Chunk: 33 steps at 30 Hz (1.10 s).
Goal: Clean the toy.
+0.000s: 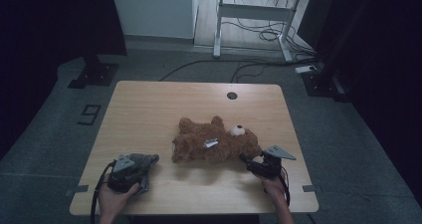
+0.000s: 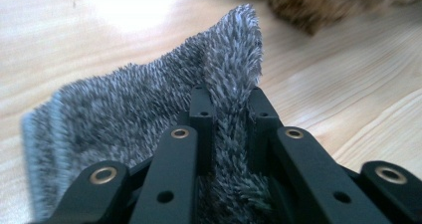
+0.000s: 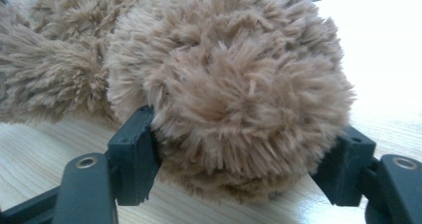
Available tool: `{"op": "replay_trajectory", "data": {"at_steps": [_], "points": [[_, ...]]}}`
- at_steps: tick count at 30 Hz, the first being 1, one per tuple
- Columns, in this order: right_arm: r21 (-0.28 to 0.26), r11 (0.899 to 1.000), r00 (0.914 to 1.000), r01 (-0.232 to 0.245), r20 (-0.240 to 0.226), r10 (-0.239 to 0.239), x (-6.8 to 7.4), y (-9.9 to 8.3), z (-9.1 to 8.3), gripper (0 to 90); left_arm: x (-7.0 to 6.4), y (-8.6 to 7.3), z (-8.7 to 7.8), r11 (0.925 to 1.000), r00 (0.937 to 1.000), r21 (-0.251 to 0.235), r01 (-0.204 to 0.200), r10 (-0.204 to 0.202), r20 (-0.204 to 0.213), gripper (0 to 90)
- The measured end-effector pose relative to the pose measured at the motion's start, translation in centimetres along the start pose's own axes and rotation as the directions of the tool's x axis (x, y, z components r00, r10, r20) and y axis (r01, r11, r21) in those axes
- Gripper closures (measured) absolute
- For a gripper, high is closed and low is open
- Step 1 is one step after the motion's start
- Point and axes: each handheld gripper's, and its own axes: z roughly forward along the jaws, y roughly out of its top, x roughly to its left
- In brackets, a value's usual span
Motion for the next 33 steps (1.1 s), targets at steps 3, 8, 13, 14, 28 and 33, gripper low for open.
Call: {"op": "replay_trajectory", "data": {"at_steps": [3,8,13,14,28,33], "points": [[-0.004,1.0,1.0,0.0,0.003,0.0,0.0,0.1,-0.1,28.4,-0.1,0.3,-0.7,0.9987,0.9999,-0.049,0.009,-0.008,0.015,77.8],[-0.02,1.0,0.9997,-0.021,-0.013,0.02,-0.2,0.2,-0.3,26.9,-0.5,0.7,-1.7,0.9927,0.9991,-0.118,0.025,-0.021,0.037,78.2],[-0.031,0.999,0.9992,-0.04,-0.009,0.04,-0.4,0.5,-0.4,23.9,-1.1,1.3,-2.6,0.984,0.9988,-0.176,0.026,-0.018,0.046,78.5],[-0.023,0.999,0.9993,-0.037,-0.009,0.036,-0.5,0.5,-0.2,23.2,-1.3,1.4,-2.8,0.9823,0.9987,-0.186,0.027,-0.018,0.048,78.6],[0.04,0.999,0.9976,-0.029,-0.062,0.031,-1.1,0.6,0.5,47.8,-7.1,7.7,-1.1,0.9684,0.9867,-0.233,-0.088,0.117,0.113,78.8],[0.042,0.999,0.9958,-0.027,-0.086,0.03,-1.4,0.6,0.6,50.8,-10.0,11.6,1.7,0.9658,0.9781,-0.191,-0.175,0.193,0.078,78.8]]}}
